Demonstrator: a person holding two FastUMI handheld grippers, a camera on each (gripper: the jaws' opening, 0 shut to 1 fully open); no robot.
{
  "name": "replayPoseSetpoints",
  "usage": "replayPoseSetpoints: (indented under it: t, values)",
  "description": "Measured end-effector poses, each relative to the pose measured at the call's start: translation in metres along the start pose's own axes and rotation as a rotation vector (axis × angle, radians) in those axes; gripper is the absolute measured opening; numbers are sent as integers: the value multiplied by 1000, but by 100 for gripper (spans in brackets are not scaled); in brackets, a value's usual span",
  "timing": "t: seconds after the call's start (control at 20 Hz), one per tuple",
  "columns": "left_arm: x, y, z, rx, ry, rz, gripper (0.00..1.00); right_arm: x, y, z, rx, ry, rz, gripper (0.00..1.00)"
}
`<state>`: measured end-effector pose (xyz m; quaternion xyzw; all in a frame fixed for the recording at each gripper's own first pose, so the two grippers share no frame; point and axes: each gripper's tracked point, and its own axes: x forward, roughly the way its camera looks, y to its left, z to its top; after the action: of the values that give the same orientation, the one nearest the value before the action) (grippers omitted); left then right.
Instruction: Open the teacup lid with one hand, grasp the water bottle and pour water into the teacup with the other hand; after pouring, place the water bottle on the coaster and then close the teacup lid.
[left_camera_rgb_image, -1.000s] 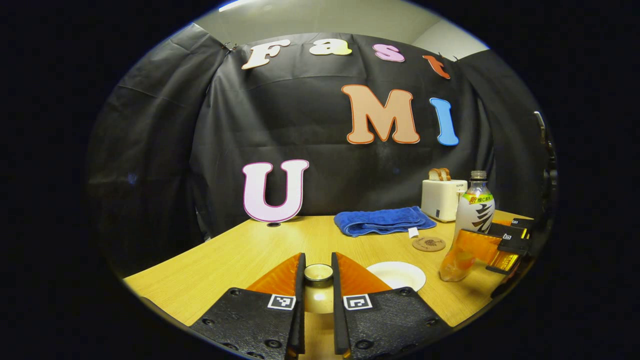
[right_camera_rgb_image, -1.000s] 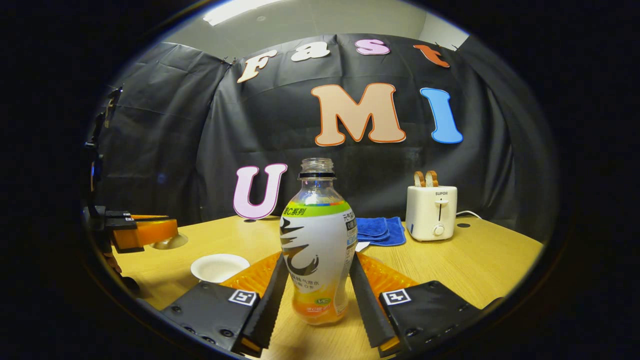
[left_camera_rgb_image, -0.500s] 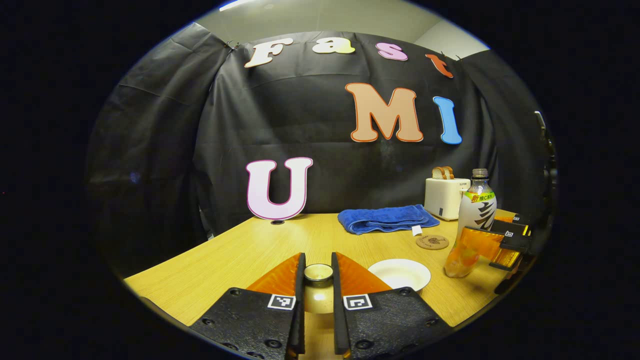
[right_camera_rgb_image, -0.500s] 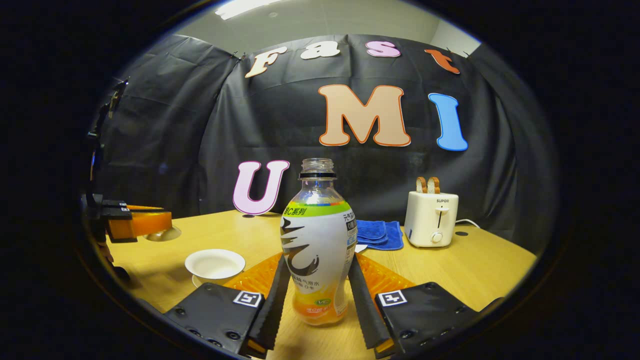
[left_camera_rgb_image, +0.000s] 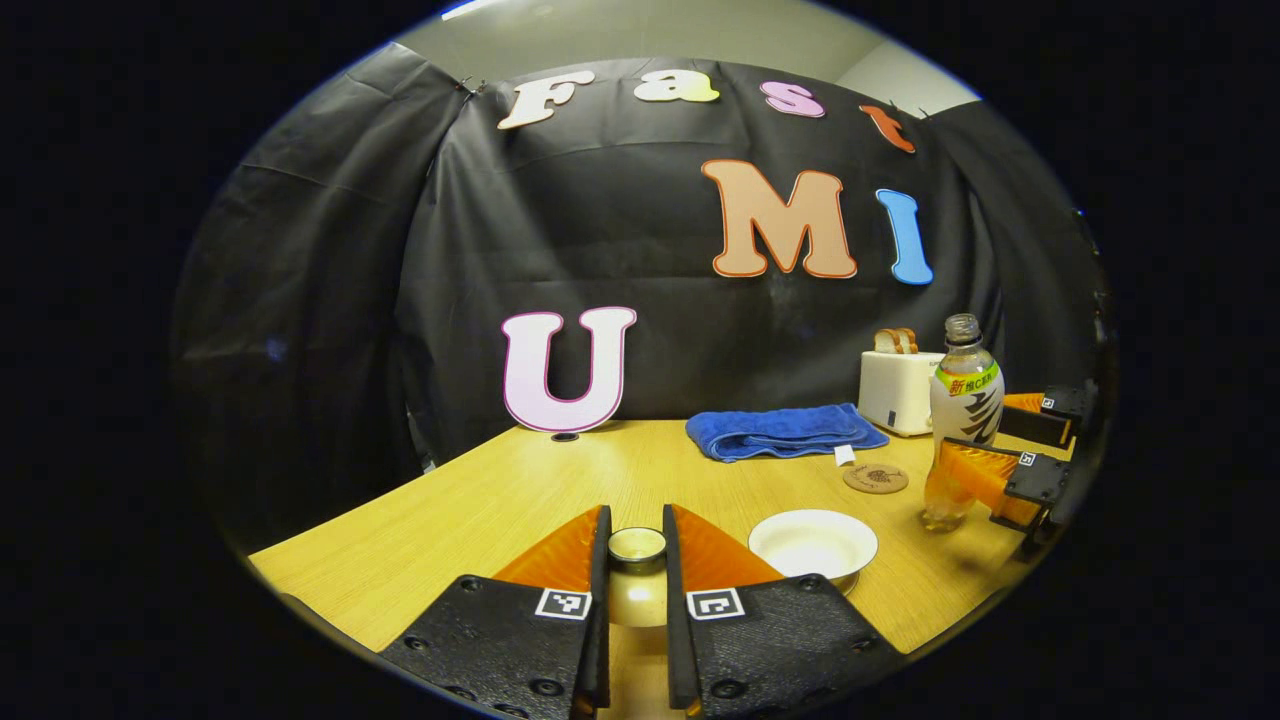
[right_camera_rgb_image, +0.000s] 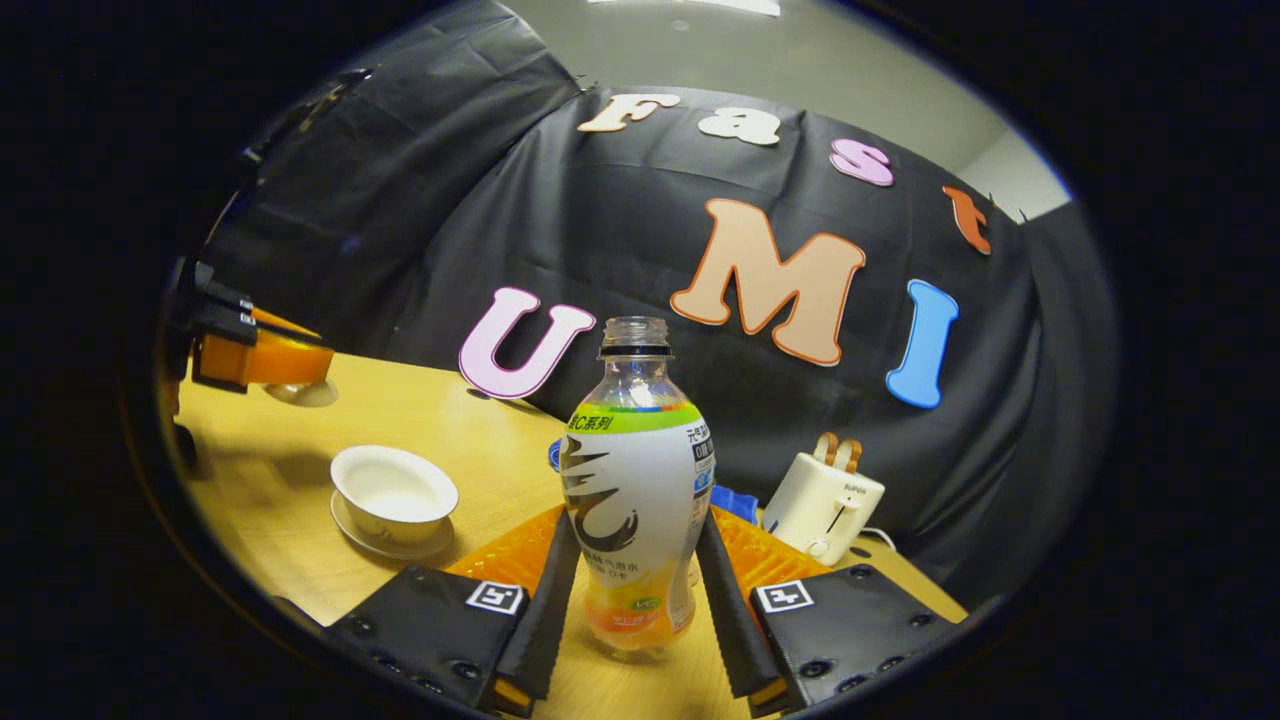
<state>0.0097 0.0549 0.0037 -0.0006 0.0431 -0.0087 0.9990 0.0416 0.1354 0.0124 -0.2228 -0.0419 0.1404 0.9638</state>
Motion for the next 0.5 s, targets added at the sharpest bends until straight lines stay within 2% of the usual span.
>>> replayPoseSetpoints:
  t: [0.2, 0.5]
  values:
    - [0, 8, -3, 4, -1, 14, 20, -2, 9, -1, -175, -17, 11, 69]
    - [-3, 21, -4, -6, -8, 27, 20, -6, 20, 10, -508, -81, 10, 69]
